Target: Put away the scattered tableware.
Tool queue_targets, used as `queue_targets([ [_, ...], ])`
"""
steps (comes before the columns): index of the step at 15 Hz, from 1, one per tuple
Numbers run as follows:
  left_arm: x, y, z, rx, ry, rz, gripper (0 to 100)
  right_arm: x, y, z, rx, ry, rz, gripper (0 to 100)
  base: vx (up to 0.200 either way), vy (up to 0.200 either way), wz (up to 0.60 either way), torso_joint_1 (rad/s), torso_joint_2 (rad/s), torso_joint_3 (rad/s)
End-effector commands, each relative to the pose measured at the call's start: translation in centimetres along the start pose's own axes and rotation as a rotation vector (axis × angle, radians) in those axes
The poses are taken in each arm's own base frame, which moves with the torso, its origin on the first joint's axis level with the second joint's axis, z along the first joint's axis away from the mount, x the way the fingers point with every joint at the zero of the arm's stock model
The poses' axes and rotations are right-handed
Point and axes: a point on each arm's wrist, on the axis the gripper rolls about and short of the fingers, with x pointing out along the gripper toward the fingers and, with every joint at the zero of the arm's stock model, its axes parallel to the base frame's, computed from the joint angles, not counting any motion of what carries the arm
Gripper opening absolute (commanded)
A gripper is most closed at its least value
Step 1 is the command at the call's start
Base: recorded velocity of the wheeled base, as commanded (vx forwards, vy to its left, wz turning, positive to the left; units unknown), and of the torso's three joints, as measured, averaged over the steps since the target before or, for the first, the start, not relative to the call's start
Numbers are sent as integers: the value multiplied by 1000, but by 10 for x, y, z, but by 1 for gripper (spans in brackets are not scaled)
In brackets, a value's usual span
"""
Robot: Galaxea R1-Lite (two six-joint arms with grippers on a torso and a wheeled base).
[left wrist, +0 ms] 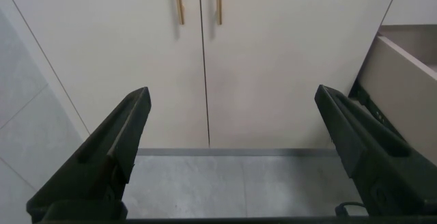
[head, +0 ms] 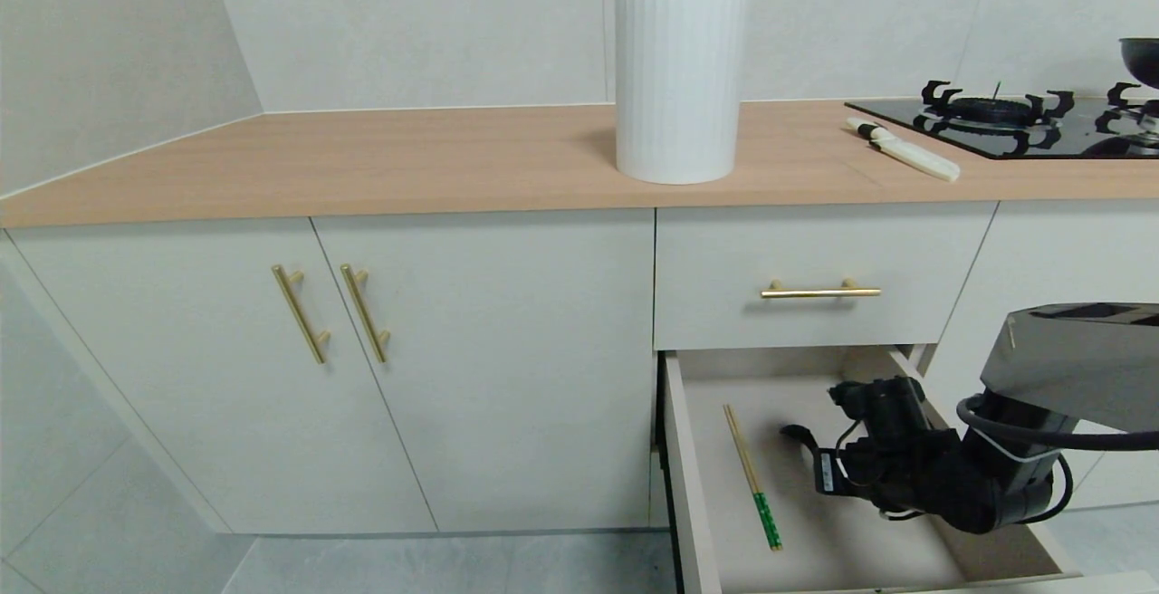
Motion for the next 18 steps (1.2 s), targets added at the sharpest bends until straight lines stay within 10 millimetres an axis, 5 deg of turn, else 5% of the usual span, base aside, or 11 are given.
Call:
queue_targets([
  [1, 0, 0, 0, 0, 0, 1, 100, 7, -1, -6, -4, 22, -9, 0, 0, 0, 0, 0, 0, 0],
  [11, 0, 0, 0, 0, 1, 1, 100, 9, -1, -6, -4, 23, -9, 0, 0, 0, 0, 0, 0, 0],
  [12, 0, 0, 0, 0, 0, 1, 100, 9, -1, -6, -4, 23, -9, 100, 0, 0, 0, 0, 0, 0],
  [18, 0, 0, 0, 0, 1, 1, 100, 8, -1, -6, -3, 23, -9, 100, 0, 0, 0, 0, 0, 0],
])
